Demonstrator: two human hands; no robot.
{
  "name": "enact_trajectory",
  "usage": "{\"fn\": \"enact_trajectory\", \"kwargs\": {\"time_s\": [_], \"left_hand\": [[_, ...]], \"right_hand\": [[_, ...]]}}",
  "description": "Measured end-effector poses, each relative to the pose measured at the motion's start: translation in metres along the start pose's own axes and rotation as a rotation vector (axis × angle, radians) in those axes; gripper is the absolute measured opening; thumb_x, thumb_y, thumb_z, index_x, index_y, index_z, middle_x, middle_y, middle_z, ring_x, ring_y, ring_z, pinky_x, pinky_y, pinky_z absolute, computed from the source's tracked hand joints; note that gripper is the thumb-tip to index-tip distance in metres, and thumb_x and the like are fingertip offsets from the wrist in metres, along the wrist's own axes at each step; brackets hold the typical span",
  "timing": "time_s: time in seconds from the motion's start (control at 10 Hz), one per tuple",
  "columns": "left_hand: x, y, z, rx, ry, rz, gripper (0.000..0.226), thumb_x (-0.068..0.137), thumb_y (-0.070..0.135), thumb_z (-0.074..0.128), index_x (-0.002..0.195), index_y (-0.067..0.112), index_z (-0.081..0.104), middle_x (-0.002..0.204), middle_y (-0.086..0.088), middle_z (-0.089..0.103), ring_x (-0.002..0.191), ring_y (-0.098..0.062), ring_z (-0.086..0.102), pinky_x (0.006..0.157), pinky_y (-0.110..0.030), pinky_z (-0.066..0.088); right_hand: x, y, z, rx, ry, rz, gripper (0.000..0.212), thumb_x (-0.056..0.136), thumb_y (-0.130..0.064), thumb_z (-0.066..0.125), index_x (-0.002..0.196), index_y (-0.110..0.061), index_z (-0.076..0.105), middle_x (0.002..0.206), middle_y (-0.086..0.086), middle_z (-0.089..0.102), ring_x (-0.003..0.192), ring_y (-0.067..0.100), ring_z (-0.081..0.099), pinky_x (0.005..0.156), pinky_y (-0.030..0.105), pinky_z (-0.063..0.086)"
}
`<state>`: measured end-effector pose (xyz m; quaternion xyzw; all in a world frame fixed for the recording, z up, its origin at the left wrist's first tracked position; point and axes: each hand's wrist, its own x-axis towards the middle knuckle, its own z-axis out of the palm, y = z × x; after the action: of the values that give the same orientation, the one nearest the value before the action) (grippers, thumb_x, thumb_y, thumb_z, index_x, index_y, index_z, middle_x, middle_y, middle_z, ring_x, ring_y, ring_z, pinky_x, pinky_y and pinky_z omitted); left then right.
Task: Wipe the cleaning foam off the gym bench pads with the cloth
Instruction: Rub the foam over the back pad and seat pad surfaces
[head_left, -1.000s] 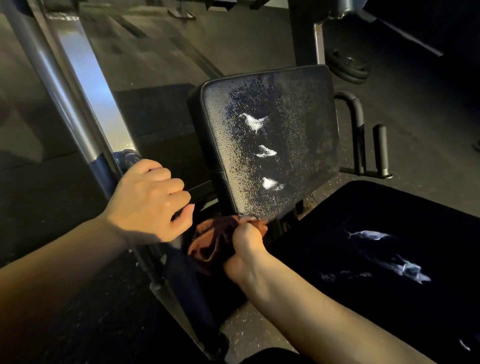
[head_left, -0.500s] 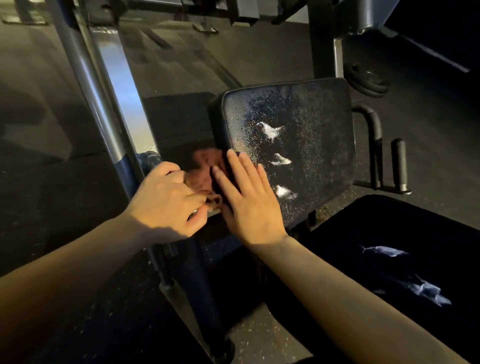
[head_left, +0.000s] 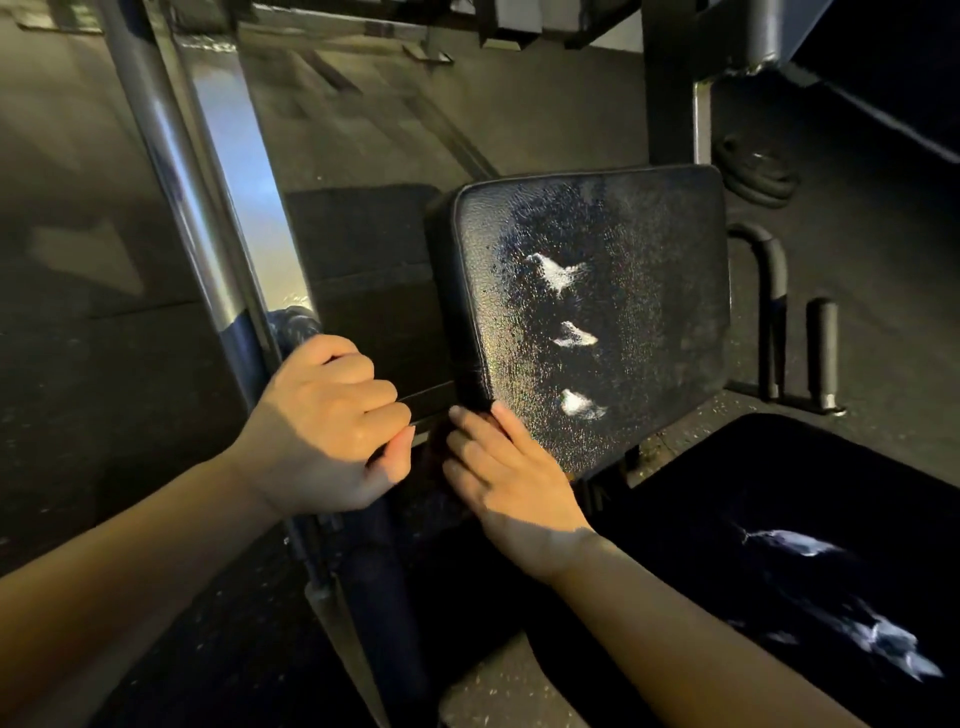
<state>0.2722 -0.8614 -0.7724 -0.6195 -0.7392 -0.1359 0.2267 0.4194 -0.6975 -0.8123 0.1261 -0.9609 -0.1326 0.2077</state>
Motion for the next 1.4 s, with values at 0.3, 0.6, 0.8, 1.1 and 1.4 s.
{"fn": "enact_trajectory", "kwargs": {"time_s": [0.3, 0.6, 0.8, 1.1, 1.4], "left_hand": [[-0.004, -0.002, -0.006, 0.003, 0.057, 0.034, 0.034, 0.085, 0.03, 0.044, 0.06, 0.018, 0.065, 0.054, 0.003, 0.053, 0.049, -0.02, 0.048, 0.077, -0.036, 0.037], [0.002, 0.003, -0.012, 0.032, 0.012, -0.033, 0.034, 0.086, 0.029, 0.045, 0.056, 0.018, 0.058, 0.053, 0.003, 0.049, 0.052, -0.02, 0.044, 0.073, -0.035, 0.041], [0.009, 0.012, -0.018, 0.045, -0.078, -0.144, 0.033, 0.082, 0.037, 0.051, 0.057, 0.021, 0.063, 0.053, 0.008, 0.051, 0.055, -0.018, 0.05, 0.076, -0.034, 0.041], [0.033, -0.011, -0.021, 0.084, -0.467, -0.058, 0.052, 0.083, 0.058, 0.035, 0.059, 0.02, 0.061, 0.051, 0.008, 0.05, 0.053, -0.017, 0.059, 0.067, -0.028, 0.048], [0.035, -0.012, -0.021, 0.044, -0.399, -0.027, 0.036, 0.076, 0.055, 0.048, 0.059, 0.029, 0.066, 0.053, 0.015, 0.057, 0.059, -0.005, 0.057, 0.097, -0.038, 0.033]], "right_hand": [[0.168, 0.067, -0.009, 0.261, 0.425, 0.431, 0.028, 0.082, 0.003, 0.058, 0.108, -0.001, 0.068, 0.119, 0.019, 0.061, 0.13, 0.043, 0.041, 0.112, 0.051, 0.024], [0.072, 0.024, -0.006, 0.359, 0.234, 0.396, 0.045, 0.087, -0.002, 0.056, 0.132, -0.003, 0.054, 0.151, 0.018, 0.033, 0.143, 0.037, 0.02, 0.111, 0.056, 0.028], [0.056, 0.024, -0.01, 0.076, 0.094, 0.295, 0.054, 0.084, -0.026, 0.066, 0.133, -0.007, 0.053, 0.151, 0.017, 0.034, 0.141, 0.039, 0.027, 0.115, 0.051, 0.021], [0.19, 0.09, -0.032, 0.137, 0.181, 0.41, 0.028, 0.079, -0.029, 0.069, 0.094, -0.005, 0.07, 0.1, 0.017, 0.063, 0.107, 0.036, 0.057, 0.108, 0.043, 0.029], [0.177, 0.222, -0.046, 0.24, -0.211, 0.99, 0.046, 0.088, -0.043, 0.052, 0.111, -0.006, 0.066, 0.116, 0.021, 0.064, 0.109, 0.038, 0.059, 0.092, 0.039, 0.046]]}}
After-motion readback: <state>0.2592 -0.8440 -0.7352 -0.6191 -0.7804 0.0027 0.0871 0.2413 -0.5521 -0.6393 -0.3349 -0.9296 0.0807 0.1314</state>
